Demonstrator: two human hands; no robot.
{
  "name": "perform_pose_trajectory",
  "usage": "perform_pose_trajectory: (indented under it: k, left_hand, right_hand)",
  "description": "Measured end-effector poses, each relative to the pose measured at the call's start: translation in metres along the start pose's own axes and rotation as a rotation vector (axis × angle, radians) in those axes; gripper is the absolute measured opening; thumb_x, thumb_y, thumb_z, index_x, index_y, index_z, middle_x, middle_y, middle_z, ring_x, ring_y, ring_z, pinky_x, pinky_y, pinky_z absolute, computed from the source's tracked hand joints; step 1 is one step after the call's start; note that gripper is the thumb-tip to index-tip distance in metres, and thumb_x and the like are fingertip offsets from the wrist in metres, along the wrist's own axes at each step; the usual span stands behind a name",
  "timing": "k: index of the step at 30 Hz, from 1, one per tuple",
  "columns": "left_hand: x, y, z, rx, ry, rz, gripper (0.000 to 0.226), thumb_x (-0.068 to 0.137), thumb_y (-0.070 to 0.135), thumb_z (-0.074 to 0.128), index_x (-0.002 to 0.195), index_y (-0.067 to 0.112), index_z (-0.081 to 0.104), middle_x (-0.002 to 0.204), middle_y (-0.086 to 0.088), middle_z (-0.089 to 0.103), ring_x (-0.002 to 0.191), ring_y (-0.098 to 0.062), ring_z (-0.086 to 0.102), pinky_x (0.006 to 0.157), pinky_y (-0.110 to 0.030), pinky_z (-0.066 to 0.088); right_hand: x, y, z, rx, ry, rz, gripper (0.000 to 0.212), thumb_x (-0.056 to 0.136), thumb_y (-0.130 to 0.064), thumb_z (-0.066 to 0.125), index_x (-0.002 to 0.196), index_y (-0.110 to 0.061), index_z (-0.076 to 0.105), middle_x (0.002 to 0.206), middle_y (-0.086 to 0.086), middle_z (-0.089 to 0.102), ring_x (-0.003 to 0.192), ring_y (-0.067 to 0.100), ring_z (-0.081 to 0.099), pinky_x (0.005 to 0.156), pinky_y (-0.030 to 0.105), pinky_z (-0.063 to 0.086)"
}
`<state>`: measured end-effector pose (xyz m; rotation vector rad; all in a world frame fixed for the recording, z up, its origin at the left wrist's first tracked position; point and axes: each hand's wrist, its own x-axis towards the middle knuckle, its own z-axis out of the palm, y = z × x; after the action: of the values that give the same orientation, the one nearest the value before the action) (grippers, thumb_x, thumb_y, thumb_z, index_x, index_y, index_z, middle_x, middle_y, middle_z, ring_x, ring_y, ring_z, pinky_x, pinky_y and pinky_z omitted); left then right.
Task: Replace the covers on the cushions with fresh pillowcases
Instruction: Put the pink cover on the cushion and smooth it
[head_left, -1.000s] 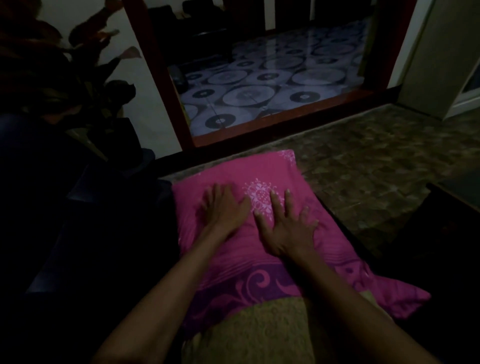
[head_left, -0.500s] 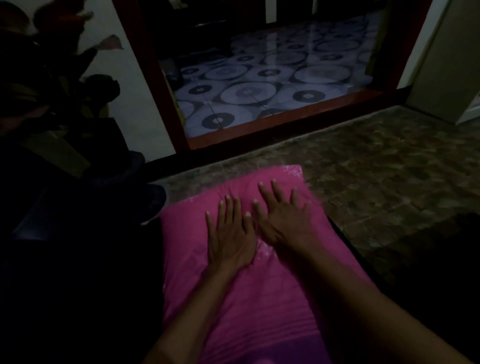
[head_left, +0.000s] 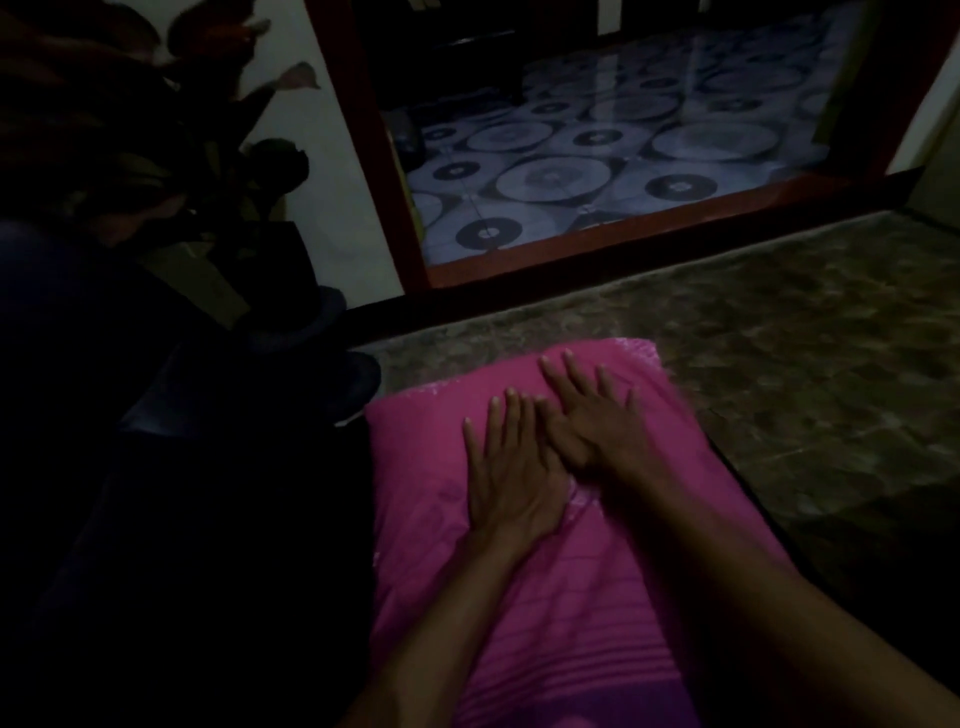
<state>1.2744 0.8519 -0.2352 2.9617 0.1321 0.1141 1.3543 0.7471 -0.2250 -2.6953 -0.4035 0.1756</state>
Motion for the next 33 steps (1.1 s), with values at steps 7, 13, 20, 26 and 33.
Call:
perform_pose_trajectory:
  k: [7,13,20,26,33]
  left_hand:
    - [0.022,-0.020,-0.023,-0.297,-0.014,-0.202,0.061,0.106,0.040,0.026,0.160,0.019,0.005,0.167,0.006,-0.005,0.153,-0.011,-0.010,0.122,-0.041,-0.015]
    - [0.028,-0.058,-0.002,-0.207,0.010,-0.368,0.063,0.104,0.048,0.022,0.160,0.029,0.000,0.167,0.013,-0.007,0.154,-0.017,-0.012,0.119,-0.058,-0.011]
    - [0.017,-0.069,-0.032,-0.288,-0.169,-0.275,0.070,0.103,0.056,0.028,0.160,0.026,0.000,0.167,0.007,-0.009,0.154,-0.018,-0.010,0.121,-0.058,-0.007]
    - [-0.066,-0.049,-0.025,-0.334,-0.008,-0.478,0.065,0.102,0.058,0.026,0.160,0.033,0.010,0.168,0.007,-0.003,0.154,-0.027,-0.005,0.114,-0.069,-0.007]
    - [-0.070,-0.051,-0.009,-0.414,0.118,-0.492,0.060,0.103,0.052,0.029,0.159,0.035,0.014,0.168,0.011,0.003,0.155,-0.023,-0.001,0.116,-0.068,-0.002]
  right_hand:
    - [-0.001,0.011,0.005,0.069,0.066,0.066,0.058,0.102,-0.063,0.016,0.158,-0.050,0.004,0.168,-0.019,-0.002,0.156,0.025,0.007,0.122,0.061,0.003]
    - [-0.022,0.000,-0.001,0.032,0.087,0.065,0.062,0.102,-0.062,0.018,0.160,-0.041,0.008,0.169,-0.013,-0.002,0.156,0.025,0.001,0.123,0.059,0.002]
    - [-0.114,0.009,-0.013,0.064,-0.016,0.137,0.063,0.103,-0.061,0.012,0.161,-0.039,-0.001,0.168,-0.013,-0.010,0.156,0.020,-0.009,0.123,0.060,-0.001]
    - [-0.176,-0.004,-0.021,0.056,0.043,0.191,0.068,0.100,-0.068,0.019,0.160,-0.038,0.006,0.170,-0.008,-0.004,0.155,0.033,0.001,0.118,0.066,-0.001]
    - [-0.196,-0.007,-0.001,0.044,0.177,0.164,0.069,0.096,-0.073,0.014,0.159,-0.043,0.006,0.170,-0.009,0.002,0.154,0.034,0.010,0.121,0.062,0.013]
